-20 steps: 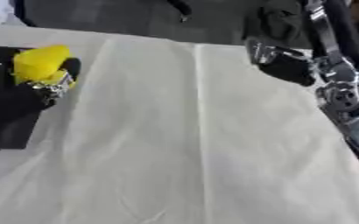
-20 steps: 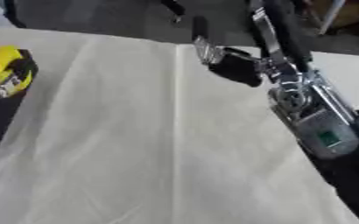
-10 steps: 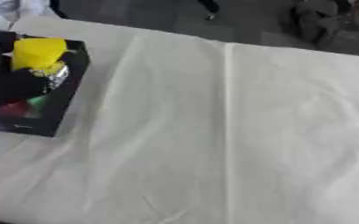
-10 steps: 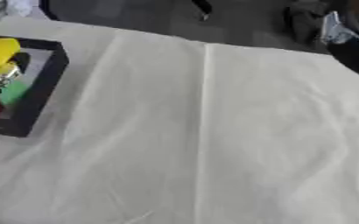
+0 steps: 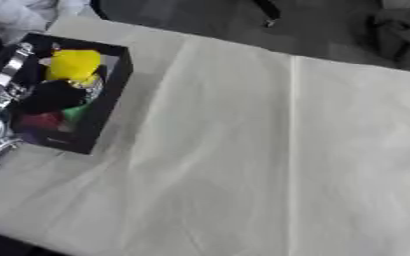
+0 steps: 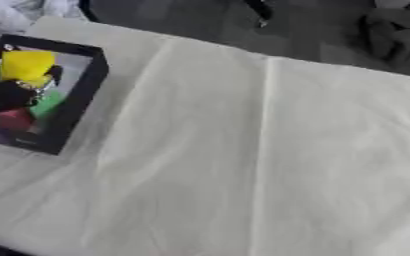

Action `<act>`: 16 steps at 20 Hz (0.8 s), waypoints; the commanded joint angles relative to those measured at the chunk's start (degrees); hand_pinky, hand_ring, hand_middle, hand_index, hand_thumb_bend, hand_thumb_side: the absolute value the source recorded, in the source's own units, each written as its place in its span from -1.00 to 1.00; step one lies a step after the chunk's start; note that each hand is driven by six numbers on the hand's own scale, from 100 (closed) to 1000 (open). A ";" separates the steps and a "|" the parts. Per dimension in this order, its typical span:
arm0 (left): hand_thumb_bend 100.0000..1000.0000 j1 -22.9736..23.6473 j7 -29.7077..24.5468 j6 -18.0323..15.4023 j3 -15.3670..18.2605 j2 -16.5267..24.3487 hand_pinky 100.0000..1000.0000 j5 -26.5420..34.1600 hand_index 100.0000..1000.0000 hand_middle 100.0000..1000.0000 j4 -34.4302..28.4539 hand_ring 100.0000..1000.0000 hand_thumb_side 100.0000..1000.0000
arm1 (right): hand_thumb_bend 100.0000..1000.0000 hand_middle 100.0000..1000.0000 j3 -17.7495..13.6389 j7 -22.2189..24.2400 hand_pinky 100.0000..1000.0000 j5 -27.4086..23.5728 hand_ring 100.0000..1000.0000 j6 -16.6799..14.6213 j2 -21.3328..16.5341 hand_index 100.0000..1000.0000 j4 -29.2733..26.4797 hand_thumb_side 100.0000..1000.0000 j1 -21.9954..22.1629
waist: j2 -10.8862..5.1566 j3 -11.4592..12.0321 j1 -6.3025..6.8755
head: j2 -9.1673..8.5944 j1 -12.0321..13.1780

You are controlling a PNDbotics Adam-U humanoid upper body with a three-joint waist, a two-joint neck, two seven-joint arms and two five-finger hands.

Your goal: Pick up the objects with one hand, pass them to the other hand, and then place them into the box on the other side of the table.

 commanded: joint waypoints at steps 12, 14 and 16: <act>0.47 -1.22 16.69 14.05 3.69 1.50 0.86 -2.57 0.42 0.21 12.11 -0.68 -0.60 | -1.00 0.52 -1.51 -4.44 0.51 2.22 0.62 0.53 1.47 0.68 -0.53 -0.60 2.70 | -0.57 -0.35 -0.20 | -1.68 1.52; 1.00 -1.04 15.82 15.40 3.05 1.87 0.95 -4.32 0.56 0.34 11.80 -0.54 -0.33 | -1.00 0.52 -1.36 -4.56 0.51 2.24 0.62 0.55 1.70 0.68 -0.53 -0.57 2.78 | -0.61 -0.35 -0.17 | -1.54 1.64; 1.00 -1.05 13.80 17.74 2.70 2.00 1.00 -6.42 0.62 0.39 11.53 -0.47 -0.12 | -1.00 0.52 -1.28 -4.79 0.51 2.10 0.62 0.50 1.92 0.68 -0.53 -0.55 2.77 | -0.66 -0.27 -0.13 | -1.37 1.60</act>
